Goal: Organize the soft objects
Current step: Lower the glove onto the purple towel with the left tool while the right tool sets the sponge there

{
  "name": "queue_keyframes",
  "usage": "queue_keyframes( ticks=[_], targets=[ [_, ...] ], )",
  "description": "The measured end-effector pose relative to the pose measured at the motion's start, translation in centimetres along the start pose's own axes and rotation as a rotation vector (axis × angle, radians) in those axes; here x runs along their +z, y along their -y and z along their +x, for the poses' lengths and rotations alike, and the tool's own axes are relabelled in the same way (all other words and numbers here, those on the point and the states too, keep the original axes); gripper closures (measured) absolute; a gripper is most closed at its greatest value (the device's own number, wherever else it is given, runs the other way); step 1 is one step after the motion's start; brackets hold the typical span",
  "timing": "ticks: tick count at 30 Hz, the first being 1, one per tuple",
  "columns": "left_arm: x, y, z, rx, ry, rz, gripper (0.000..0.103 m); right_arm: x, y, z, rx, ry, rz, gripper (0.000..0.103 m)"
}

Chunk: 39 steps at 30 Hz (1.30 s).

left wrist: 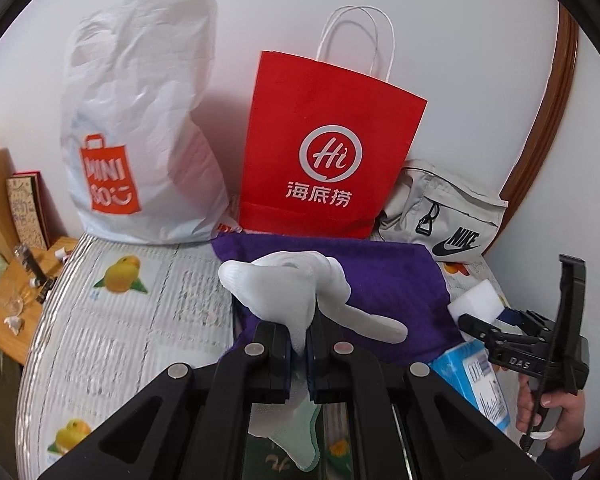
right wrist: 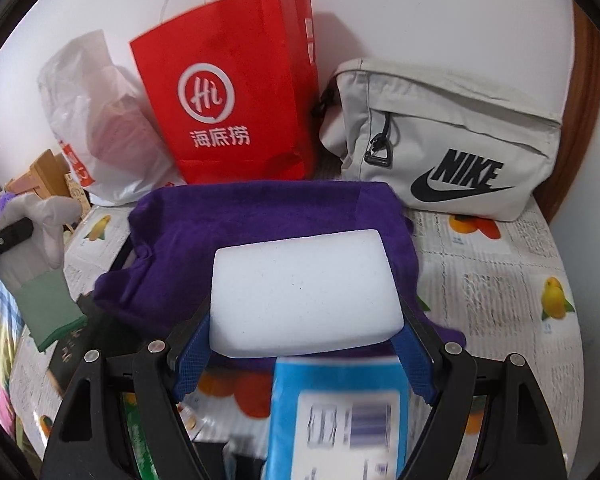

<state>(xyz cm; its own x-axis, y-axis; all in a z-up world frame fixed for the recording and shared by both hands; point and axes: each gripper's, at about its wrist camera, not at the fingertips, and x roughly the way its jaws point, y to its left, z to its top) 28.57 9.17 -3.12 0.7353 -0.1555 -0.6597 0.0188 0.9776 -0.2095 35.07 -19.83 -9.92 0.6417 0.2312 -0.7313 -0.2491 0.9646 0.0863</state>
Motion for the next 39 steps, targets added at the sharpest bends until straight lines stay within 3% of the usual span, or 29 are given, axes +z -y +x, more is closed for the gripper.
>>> queue_keyframes(
  ticks=[16,28,36,39],
  targets=[
    [3.5,2.1,8.3,-0.057,-0.066,0.026,0.097,1.9,0.8,6.8,0.019,-0.115,-0.035,0.022],
    [3.2,1.6,15.8,-0.023,-0.184,0.039,0.097,2.3,1.0,9.6,0.027,-0.186,-0.052,0.022],
    [2.5,1.3,17.6,-0.008,-0.222,0.030,0.097,2.2,0.6,11.2,0.042,-0.252,-0.055,0.021],
    [2.5,1.4,17.8,0.000,-0.228,0.028,0.090,2.2,0.9,11.5,0.038,-0.265,-0.036,0.019]
  ],
)
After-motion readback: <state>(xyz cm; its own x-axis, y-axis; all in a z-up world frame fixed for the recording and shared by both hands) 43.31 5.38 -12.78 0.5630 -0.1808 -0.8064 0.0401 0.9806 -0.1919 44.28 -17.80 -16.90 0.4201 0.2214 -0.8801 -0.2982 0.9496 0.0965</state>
